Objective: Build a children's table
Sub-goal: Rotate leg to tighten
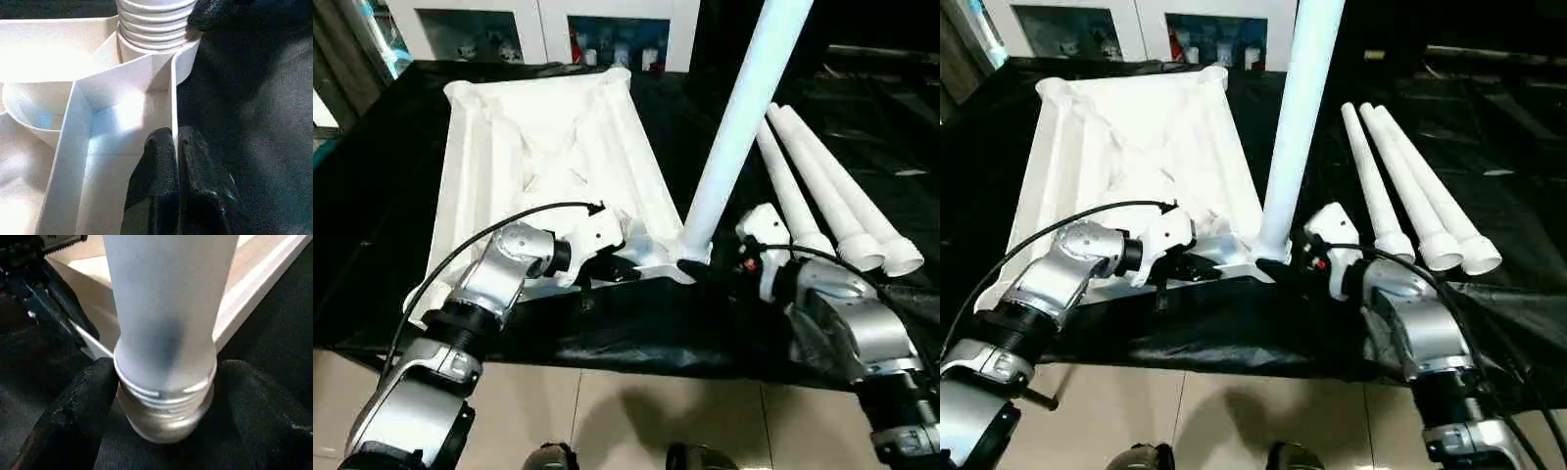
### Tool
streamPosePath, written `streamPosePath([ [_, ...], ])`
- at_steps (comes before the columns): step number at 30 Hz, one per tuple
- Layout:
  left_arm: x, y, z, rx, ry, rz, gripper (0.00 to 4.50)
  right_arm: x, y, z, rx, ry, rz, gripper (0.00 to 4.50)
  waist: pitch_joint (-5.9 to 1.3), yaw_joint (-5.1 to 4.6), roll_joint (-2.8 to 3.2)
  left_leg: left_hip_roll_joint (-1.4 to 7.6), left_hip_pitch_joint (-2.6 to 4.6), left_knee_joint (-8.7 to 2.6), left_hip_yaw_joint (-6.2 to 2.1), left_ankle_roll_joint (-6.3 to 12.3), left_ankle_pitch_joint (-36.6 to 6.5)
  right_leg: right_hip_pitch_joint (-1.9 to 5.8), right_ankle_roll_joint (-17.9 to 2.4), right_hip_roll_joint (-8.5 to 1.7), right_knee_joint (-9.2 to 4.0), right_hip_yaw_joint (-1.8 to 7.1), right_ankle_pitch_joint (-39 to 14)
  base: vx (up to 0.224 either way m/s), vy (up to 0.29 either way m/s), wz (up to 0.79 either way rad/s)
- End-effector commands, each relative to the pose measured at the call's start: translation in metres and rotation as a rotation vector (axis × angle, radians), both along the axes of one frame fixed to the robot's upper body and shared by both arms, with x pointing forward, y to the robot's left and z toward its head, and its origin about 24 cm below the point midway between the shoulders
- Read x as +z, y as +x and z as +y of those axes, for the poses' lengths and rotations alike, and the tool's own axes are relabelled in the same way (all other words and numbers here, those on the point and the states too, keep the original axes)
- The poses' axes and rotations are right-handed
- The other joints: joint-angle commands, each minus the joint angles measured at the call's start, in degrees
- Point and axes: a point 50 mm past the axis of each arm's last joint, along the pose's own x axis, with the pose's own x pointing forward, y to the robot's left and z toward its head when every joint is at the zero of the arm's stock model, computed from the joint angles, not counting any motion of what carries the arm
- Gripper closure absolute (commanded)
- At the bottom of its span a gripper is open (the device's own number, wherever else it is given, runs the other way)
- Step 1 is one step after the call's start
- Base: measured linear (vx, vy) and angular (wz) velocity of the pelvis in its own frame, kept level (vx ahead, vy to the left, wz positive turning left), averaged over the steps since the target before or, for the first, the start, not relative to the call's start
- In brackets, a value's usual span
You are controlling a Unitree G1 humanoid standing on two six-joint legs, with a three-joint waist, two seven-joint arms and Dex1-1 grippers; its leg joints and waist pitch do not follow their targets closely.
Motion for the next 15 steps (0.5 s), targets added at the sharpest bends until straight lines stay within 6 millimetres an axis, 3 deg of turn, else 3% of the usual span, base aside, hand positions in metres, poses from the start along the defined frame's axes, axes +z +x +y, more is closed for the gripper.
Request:
streamPosePath([
  [1,0.0072,-0.0007,-0.0031,-0.039,-0.028,-0.028,4.50,0.0038,-0.0012,0.0011,0.017,0.005,-0.004,0.83,-4.78,0.11,-0.57,1.82,0.37,-2.92,-0.24,7.51,-4.07,4.14,-16.29,-3.56,-3.24,2.90,-0.20,0.000,0.000,0.00],
  [13,0.0062,-0.0015,-0.0066,-0.053,-0.026,-0.030,4.50,-0.0021,0.0016,0.0083,0.031,0.002,-0.010,0.83,-5.10,0.28,-0.51,1.83,0.39,-2.60,-0.24,8.28,-2.65,4.19,-17.16,-3.49,-2.80,2.83,2.35,0.000,0.000,0.00],
  [15,0.0060,-0.0017,-0.0069,-0.055,-0.025,-0.030,4.50,-0.0024,0.0022,0.0090,0.029,0.006,-0.011,1.08,-5.16,0.31,-0.49,1.81,0.34,-2.55,-0.26,8.39,-2.33,4.25,-17.29,-3.50,-2.70,2.83,2.69,0.000,0.000,0.00],
])
